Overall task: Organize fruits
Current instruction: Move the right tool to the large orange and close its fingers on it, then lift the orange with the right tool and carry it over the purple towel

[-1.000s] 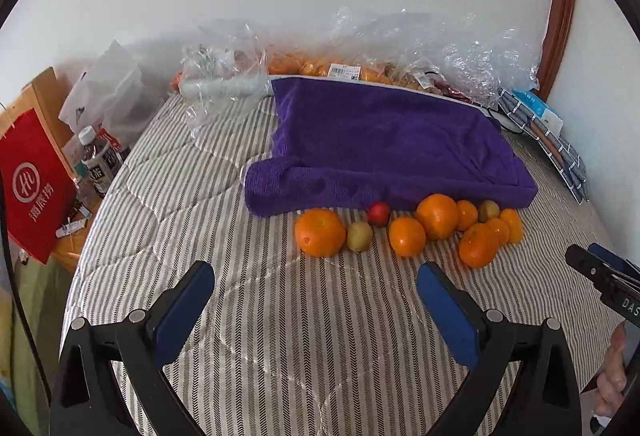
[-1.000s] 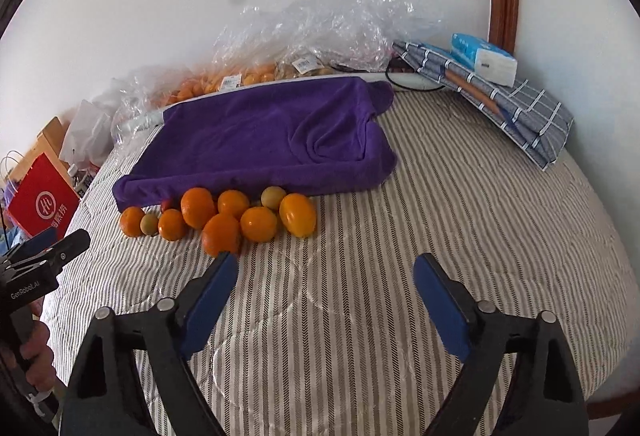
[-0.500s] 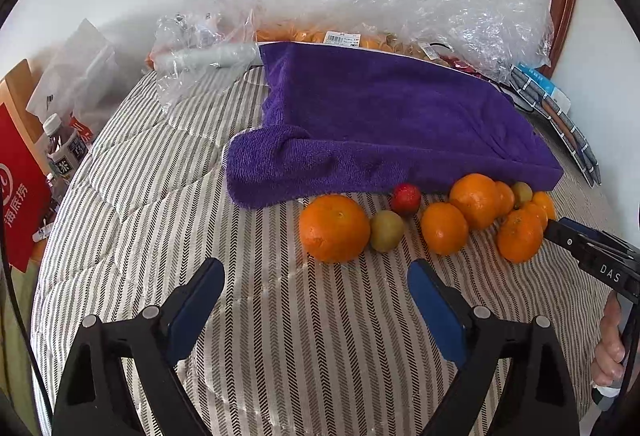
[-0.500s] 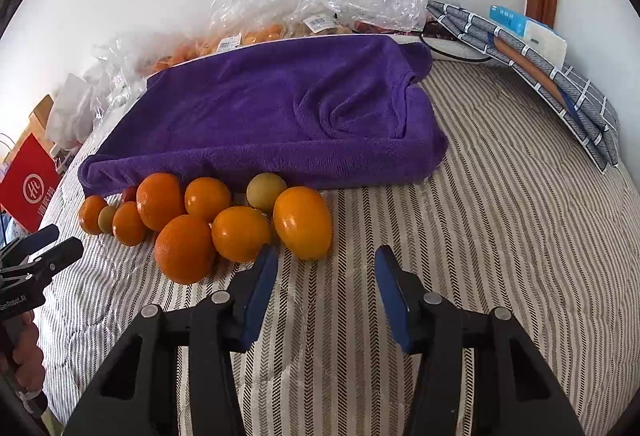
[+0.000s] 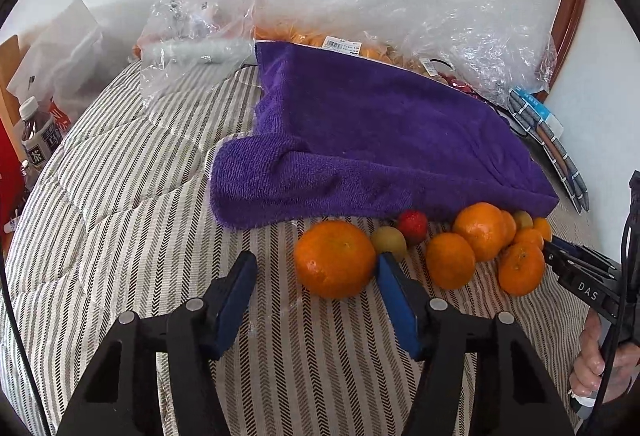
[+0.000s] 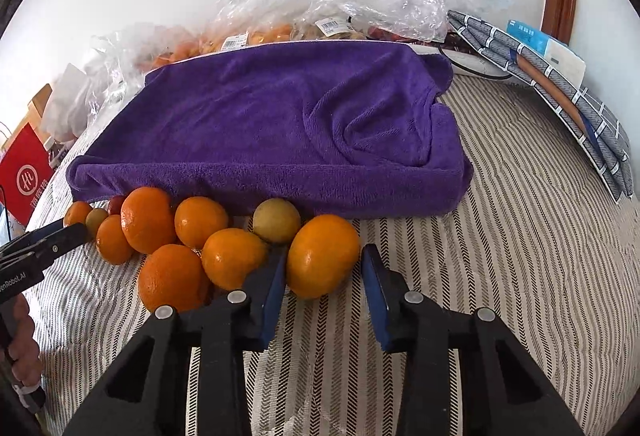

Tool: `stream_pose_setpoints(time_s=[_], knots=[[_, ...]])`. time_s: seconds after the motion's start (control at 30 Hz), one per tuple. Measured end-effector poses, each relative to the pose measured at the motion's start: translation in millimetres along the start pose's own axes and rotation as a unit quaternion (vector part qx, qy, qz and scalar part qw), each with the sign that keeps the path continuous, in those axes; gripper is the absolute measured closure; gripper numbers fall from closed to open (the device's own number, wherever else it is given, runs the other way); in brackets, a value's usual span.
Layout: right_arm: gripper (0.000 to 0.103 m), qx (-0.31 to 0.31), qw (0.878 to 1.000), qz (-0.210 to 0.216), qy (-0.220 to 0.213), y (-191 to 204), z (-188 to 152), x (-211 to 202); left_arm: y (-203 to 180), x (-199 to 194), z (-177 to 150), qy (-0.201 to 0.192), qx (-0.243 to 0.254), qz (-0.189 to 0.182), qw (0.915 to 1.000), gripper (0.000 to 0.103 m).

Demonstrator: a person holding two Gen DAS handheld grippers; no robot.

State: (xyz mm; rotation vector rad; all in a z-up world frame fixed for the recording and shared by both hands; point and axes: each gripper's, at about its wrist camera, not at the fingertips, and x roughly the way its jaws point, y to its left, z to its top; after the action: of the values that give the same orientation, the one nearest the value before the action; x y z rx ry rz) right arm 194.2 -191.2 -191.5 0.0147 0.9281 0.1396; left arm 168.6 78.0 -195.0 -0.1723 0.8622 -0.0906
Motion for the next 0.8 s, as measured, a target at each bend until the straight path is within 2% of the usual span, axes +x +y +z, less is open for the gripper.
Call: stream_pose_setpoints(time_s=[0.2, 0.4, 0.53, 0.8], knots=[[0.068, 0.009, 1.000, 0.004, -0.003, -2.8, -3.7, -3.6, -7.7, 4.7, 4.7, 0.002, 0.008, 0.000, 1.0000, 0.048], [0.068, 0.016, 1.000, 0.001, -0.009, -5.0, -11.0, -11.4, 1.0, 3.4, 4.3, -0.001, -0.011, -0.041, 0.9991, 0.064], [0.068, 0.024, 1.000, 0.000, -0.016, -7.7, -14.3, -15.6, 7.8, 0.7, 2.7, -0.009, -0.028, -0.061, 0.9977, 0.064], [0.069, 0.036, 0.999, -0.010, -0.023, -10.1, -18.0, -21.2, 14.2, -15.8, -2.0, -0.049, -0.039, -0.062, 0.9961, 0.064]])
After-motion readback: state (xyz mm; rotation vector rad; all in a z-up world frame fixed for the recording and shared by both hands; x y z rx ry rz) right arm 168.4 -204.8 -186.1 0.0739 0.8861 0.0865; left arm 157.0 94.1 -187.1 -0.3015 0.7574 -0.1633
